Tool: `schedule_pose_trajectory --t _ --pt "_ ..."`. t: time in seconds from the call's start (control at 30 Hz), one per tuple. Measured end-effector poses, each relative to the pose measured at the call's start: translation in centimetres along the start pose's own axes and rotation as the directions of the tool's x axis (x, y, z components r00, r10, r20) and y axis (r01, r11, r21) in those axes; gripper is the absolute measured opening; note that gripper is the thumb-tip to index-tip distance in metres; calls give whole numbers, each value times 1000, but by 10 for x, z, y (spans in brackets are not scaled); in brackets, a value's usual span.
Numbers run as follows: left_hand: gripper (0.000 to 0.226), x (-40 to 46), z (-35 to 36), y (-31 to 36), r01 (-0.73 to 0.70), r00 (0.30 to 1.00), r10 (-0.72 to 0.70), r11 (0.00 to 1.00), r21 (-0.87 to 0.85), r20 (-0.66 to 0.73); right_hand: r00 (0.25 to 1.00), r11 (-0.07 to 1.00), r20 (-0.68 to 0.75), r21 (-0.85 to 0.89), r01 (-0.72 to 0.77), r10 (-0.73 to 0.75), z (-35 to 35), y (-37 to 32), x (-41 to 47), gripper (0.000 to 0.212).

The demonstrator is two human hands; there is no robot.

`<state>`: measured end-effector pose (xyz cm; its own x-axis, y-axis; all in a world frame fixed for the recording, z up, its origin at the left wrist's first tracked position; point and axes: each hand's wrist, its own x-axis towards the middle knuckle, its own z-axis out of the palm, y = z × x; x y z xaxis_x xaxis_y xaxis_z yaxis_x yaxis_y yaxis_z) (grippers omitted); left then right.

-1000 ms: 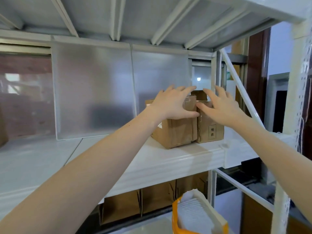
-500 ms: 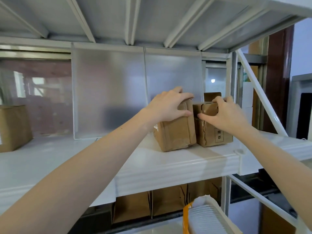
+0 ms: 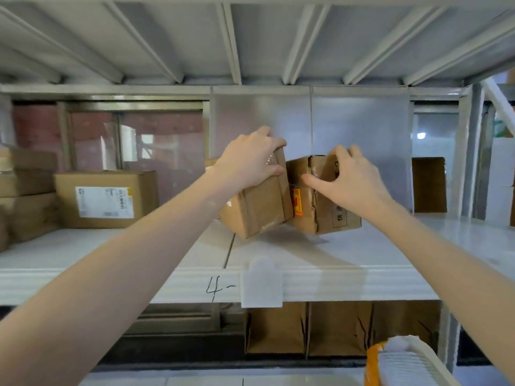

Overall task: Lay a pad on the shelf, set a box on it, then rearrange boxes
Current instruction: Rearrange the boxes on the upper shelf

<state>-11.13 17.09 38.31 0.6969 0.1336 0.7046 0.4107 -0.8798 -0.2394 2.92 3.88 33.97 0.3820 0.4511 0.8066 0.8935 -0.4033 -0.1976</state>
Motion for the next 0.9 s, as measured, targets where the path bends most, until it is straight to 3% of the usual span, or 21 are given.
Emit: schedule_pose_trajectory --t 0.2,0.47,0.63,0.8,0.9 --pt "55 -46 -34 -57 222 975 -222 966 135 -14 998 985 18 160 59 -63 22 -66 2 61" --pt "50 -107 -29 -134 349 927 -373 890 294 28 992 952 31 287 108 -122 51 -124 2 60" --pt "62 -122 -4 -161 355 933 -353 870 343 -71 993 941 -19 318 117 -117 50 -139 5 60" --pt "50 -128 -6 -167 319 936 -259 910 265 -238 990 918 -92 372 134 -107 41 -150 8 62" --pt "42 -144 -18 -171 313 894 -210 925 217 -395 983 907 -153 394 151 -97 32 -159 8 64"
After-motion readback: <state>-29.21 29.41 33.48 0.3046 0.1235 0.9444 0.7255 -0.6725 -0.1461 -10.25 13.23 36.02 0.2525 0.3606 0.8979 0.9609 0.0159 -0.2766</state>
